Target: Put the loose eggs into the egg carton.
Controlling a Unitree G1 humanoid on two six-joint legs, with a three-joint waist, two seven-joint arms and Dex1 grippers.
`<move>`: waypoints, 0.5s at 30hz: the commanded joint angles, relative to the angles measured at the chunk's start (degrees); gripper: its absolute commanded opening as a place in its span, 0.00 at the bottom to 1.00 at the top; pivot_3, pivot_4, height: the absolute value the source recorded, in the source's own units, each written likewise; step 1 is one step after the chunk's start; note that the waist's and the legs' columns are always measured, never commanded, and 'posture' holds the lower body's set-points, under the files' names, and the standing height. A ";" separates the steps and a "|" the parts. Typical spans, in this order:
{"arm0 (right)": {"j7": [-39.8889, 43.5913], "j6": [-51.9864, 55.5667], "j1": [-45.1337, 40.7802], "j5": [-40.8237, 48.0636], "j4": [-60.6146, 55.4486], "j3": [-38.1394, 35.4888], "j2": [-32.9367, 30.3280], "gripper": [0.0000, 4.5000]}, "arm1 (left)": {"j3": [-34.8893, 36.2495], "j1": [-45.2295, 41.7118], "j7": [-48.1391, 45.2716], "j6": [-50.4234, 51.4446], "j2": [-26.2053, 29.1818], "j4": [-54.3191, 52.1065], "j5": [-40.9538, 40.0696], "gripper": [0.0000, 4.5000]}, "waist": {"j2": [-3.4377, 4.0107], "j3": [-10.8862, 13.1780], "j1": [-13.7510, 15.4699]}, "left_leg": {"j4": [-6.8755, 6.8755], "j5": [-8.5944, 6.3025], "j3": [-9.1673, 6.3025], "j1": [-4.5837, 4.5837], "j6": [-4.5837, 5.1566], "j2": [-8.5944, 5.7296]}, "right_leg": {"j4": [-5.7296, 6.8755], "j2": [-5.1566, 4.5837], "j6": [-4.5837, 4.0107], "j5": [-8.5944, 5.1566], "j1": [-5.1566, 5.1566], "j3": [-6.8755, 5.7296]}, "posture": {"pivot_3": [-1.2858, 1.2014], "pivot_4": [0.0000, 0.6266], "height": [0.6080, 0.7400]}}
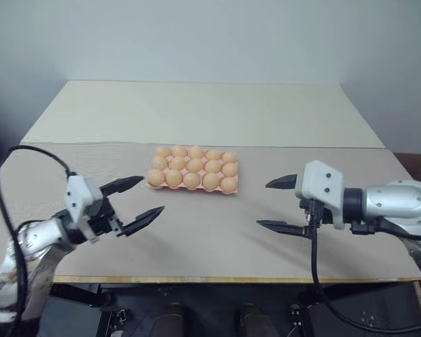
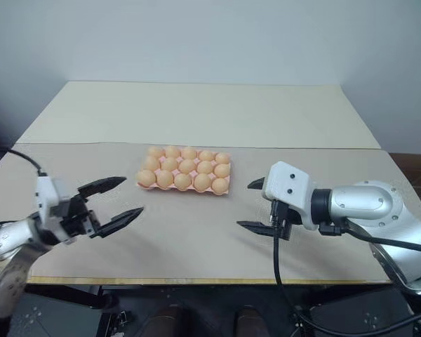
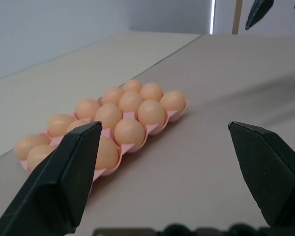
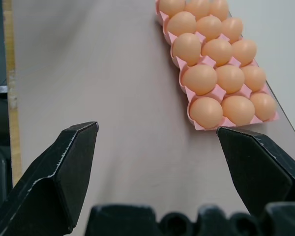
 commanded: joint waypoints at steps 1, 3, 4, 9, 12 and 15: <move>5.73 -5.55 -1.06 -1.25 3.74 -1.41 -2.13 1.00 | 8.86 6.36 -0.73 4.27 3.38 -7.35 -3.88 0.99 | 0.00 0.00 -0.11 | 0.00 -0.02 0.01 -0.03 0.02 0.02 | -0.06 0.01 0.00 0.00 0.00 0.00 | 0.52 0.24 1.00; 8.14 -8.63 -1.98 -3.09 7.53 -0.25 -2.46 1.00 | 12.29 9.88 -0.97 6.29 4.62 -10.06 -5.49 0.99 | 0.00 0.00 -0.10 | 0.00 -0.06 0.04 -0.02 0.09 0.02 | -0.12 -0.03 0.01 -0.01 0.04 0.01 | 0.52 0.24 1.00; 9.55 -10.17 -2.68 -4.00 9.55 0.38 -2.70 1.00 | 13.84 11.58 -1.31 6.54 4.96 -11.32 -5.49 0.99 | 0.01 0.01 0.00 | 0.00 -0.06 0.04 -0.02 0.09 0.01 | -0.13 -0.04 0.01 -0.01 0.04 0.01 | 0.52 0.24 1.00; 17.30 -15.19 -6.72 -6.49 17.70 2.22 -4.00 1.00 | 21.35 18.45 -1.44 8.37 4.55 -15.90 -6.28 0.99 | 0.02 0.02 -0.12 | 0.00 -0.06 0.06 0.03 0.09 0.01 | -0.13 -0.01 0.00 0.00 0.09 0.01 | 0.52 0.24 1.00; 21.40 -17.24 -8.40 -7.02 20.88 2.70 -4.51 1.00 | 25.64 22.21 -2.64 8.69 4.24 -17.46 -6.40 0.99 | 0.04 0.03 -0.13 | -0.04 -0.06 0.07 0.03 0.09 0.01 | -0.15 -0.01 0.00 -0.01 0.07 0.02 | 0.52 0.24 1.00; 24.26 -19.37 -9.15 -8.32 23.15 3.19 -4.77 1.00 | 28.88 24.29 -3.43 8.80 4.22 -17.94 -6.80 0.99 | 0.05 0.03 -0.08 | -0.07 -0.07 0.08 0.03 0.09 0.00 | -0.18 -0.02 -0.01 -0.01 0.07 0.01 | 0.52 0.24 1.00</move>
